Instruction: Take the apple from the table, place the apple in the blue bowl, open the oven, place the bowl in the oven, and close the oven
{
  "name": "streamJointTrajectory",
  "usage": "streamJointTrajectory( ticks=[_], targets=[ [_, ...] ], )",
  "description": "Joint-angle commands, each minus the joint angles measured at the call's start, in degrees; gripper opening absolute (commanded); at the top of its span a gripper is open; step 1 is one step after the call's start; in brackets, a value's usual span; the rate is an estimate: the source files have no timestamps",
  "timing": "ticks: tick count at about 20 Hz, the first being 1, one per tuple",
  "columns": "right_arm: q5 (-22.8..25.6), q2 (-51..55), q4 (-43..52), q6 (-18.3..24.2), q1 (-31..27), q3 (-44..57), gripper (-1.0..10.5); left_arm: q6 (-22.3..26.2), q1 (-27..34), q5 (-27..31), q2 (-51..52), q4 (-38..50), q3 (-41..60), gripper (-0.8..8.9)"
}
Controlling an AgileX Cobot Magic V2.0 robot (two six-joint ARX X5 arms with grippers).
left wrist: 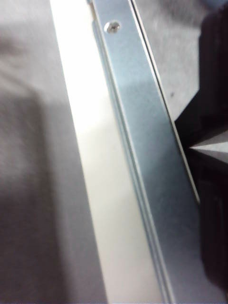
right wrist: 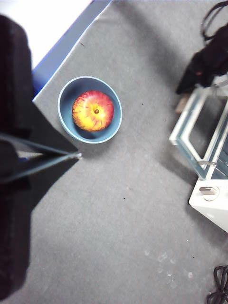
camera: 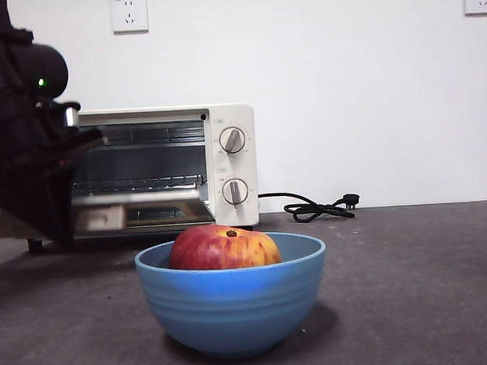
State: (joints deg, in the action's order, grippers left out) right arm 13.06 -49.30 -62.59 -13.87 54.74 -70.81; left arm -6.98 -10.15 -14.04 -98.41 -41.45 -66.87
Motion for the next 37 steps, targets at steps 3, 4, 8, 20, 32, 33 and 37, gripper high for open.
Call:
streamJointTrajectory(
  ticks=[3,4,8,20,32,33,37],
  targets=[
    [0.0,0.0,1.4,0.4,0.0,0.4,0.0,1.0,0.7,1.9,-0.7,8.0,3.0,-0.06],
    [0.0,0.0,1.5,0.5,0.0,0.4,0.0,1.0,0.7,1.8,-0.7,8.1,3.4,-0.06],
    [0.0,0.0,1.5,0.5,0.0,0.4,0.0,1.2,0.2,1.6,-0.5,7.0,3.9,-0.06],
    [-0.4,-8.6,1.3,0.4,0.0,0.4,0.0,5.0,-4.7,1.6,12.7,-4.5,3.9,-0.06],
    [-14.6,-25.2,7.9,6.6,-11.2,0.5,0.0,7.0,-8.4,1.7,36.5,-18.4,3.9,-0.05],
    [-17.1,-26.4,7.8,6.8,-13.2,0.5,0.0,7.0,-8.9,1.6,38.1,-19.1,3.9,-0.05],
    [-18.3,-32.2,6.0,6.3,-16.2,0.5,1.6,5.0,-10.4,1.7,42.4,-22.1,3.9,-0.05]
  ],
)
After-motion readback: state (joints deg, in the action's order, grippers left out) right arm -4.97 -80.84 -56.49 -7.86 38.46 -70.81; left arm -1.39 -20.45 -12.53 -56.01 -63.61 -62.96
